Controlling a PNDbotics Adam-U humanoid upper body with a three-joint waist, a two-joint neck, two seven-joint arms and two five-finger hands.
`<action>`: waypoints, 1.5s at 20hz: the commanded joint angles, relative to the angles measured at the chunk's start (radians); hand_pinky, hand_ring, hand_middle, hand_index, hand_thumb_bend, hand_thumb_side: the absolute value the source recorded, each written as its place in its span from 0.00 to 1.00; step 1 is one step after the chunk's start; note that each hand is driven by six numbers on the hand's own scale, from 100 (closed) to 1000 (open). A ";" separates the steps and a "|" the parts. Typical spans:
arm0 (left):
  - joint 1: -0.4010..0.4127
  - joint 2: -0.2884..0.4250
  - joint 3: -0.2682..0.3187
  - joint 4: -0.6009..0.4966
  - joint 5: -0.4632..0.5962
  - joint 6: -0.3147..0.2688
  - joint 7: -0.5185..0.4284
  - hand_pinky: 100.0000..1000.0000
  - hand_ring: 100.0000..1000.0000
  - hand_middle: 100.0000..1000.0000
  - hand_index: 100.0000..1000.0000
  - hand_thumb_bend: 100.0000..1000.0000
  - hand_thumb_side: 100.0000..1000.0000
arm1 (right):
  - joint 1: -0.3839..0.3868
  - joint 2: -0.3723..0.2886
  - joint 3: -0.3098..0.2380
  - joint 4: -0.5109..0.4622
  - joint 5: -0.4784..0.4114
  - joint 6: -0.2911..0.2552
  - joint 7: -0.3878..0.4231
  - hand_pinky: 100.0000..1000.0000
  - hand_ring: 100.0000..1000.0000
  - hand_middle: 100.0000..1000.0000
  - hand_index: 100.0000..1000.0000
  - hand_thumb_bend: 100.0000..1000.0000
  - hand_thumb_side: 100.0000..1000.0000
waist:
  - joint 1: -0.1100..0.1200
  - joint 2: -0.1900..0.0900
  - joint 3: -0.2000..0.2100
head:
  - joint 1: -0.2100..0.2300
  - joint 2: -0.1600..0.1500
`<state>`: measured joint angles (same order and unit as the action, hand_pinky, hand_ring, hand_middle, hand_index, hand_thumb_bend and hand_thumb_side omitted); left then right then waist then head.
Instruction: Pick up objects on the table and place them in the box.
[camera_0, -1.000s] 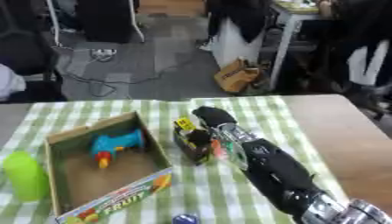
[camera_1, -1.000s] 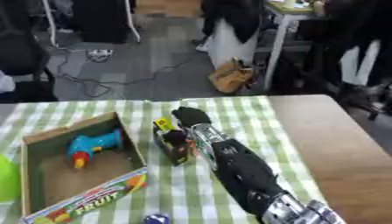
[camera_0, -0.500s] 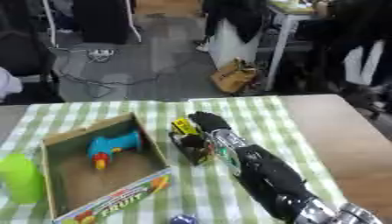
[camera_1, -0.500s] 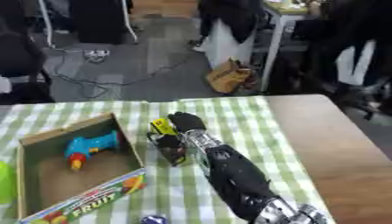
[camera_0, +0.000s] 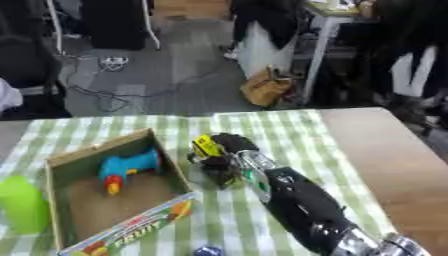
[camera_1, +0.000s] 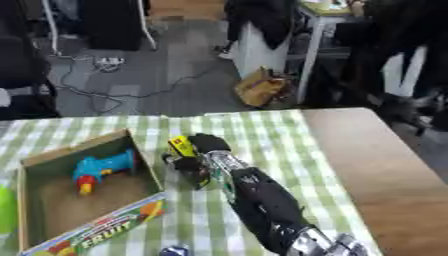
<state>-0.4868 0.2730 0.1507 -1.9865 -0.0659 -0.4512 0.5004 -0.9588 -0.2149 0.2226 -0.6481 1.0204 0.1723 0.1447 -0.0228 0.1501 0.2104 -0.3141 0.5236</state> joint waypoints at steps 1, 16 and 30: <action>-0.017 0.010 0.002 -0.013 -0.001 -0.001 0.002 0.87 0.89 0.88 0.89 0.00 1.00 | -0.008 -0.001 0.002 0.000 0.005 0.001 0.013 0.82 0.88 0.87 0.98 0.49 1.00 | -0.002 -0.008 0.003 | -0.005 -0.005; -0.016 0.007 0.003 -0.013 0.000 -0.002 0.003 0.87 0.89 0.88 0.89 0.00 1.00 | -0.044 -0.014 -0.012 0.031 0.093 -0.025 0.183 0.86 0.89 0.86 0.94 0.44 1.00 | 0.002 -0.012 0.004 | -0.018 -0.004; -0.020 0.002 0.003 -0.013 0.001 -0.003 0.004 0.87 0.89 0.88 0.89 0.00 1.00 | -0.057 -0.006 -0.026 0.021 0.184 -0.039 0.372 0.84 0.84 0.83 0.93 0.35 1.00 | 0.003 -0.010 0.012 | -0.039 -0.017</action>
<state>-0.4882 0.2640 0.1508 -1.9865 -0.0659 -0.4523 0.5015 -1.0186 -0.2192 0.1970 -0.6311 1.1922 0.1342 0.5016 -0.0228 0.1493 0.2207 -0.3497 0.5197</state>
